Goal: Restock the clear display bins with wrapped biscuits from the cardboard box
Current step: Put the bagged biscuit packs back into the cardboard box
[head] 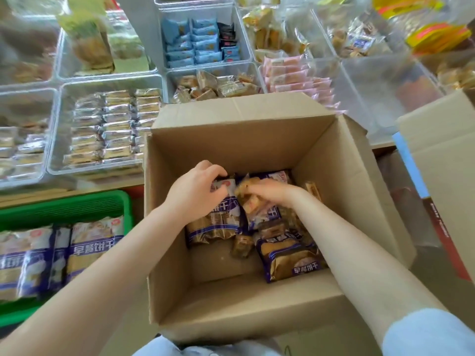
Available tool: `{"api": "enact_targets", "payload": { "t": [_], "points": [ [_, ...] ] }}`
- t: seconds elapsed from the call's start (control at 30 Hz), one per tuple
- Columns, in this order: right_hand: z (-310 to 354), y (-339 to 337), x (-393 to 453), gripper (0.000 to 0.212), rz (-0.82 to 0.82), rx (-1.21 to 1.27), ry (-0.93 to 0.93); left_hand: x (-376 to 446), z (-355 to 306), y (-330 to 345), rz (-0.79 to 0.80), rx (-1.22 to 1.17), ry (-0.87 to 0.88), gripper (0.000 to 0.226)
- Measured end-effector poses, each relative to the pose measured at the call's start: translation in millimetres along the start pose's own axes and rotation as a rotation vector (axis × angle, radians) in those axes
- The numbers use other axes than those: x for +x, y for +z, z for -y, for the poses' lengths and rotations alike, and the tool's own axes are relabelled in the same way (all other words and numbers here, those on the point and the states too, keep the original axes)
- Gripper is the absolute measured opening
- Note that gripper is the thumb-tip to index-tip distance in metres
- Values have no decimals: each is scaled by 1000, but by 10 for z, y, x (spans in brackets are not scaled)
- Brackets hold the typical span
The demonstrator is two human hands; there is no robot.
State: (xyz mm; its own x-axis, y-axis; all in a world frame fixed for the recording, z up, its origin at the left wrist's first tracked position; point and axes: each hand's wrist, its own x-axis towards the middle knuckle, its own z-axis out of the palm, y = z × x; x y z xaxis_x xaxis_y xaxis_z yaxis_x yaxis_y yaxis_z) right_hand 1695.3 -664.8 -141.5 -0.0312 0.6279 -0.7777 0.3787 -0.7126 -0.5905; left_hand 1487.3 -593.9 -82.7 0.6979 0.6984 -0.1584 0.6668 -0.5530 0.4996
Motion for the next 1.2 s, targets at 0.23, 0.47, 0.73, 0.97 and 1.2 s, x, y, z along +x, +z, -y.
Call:
{"api": "enact_targets", "payload": {
  "t": [0.23,0.47,0.73,0.97,1.2],
  "points": [
    [941,53,-570,44,150,613,-366,-250,-55,-355,-192,-261,18,106],
    [2016,812,-470,47,83,413,-456,-569,831,-1151,-414,-215,7,90],
    [3617,2194,334,18,-195,-111,-408,-1043,2942,-1669,-636,-181,-107,76],
    [4522,3093,1489,31,-336,-196,-367,-1256,4560,-1926,-396,-134,-365,87],
    [5075,2945,2424,27,-667,-394,-330,-926,5493,-1948,-173,6,-393,72]
  ]
}}
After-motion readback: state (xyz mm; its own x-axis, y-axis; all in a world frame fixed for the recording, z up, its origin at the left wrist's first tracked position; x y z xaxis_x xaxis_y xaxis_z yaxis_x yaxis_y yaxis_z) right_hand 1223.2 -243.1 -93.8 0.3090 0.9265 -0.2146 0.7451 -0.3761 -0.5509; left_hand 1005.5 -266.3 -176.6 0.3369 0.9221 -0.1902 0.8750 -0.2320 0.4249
